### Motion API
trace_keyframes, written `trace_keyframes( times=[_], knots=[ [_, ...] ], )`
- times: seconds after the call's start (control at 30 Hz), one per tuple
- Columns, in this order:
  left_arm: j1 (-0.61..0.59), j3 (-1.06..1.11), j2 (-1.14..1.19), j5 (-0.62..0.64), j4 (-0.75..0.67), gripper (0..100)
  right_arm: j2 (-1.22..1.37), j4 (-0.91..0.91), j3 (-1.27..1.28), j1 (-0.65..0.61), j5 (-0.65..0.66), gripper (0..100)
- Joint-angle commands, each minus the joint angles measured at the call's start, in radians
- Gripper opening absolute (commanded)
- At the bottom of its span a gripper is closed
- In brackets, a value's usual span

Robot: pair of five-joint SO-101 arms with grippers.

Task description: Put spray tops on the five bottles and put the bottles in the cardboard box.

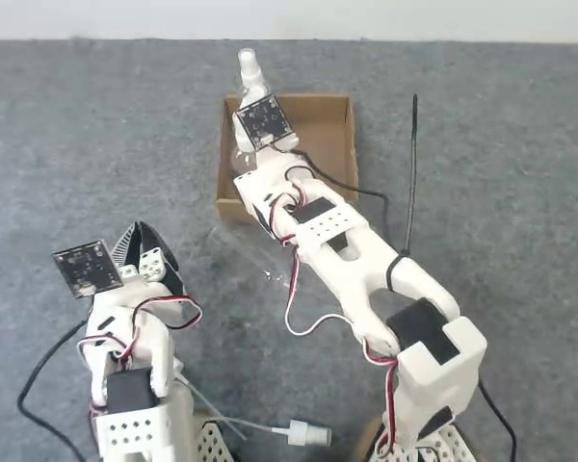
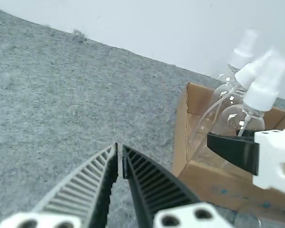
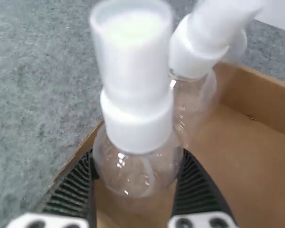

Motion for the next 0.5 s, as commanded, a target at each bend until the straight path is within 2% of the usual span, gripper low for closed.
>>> trace_keyframes(
  times=[0.0, 0.37, 0.47],
  knots=[
    [-0.002, -0.013, -0.012, -0.009, -0.028, 1, -0.016, -0.022, -0.077, 0.010, -0.012, 0.9],
    [-0.006, -0.013, -0.012, -0.011, -0.028, 1, -0.013, -0.016, -0.075, -0.004, -0.014, 1.1],
    [-0.054, -0.013, -0.012, -0.008, -0.034, 1, -0.015, 0.024, -0.081, -0.015, -0.015, 5.0]
  ],
)
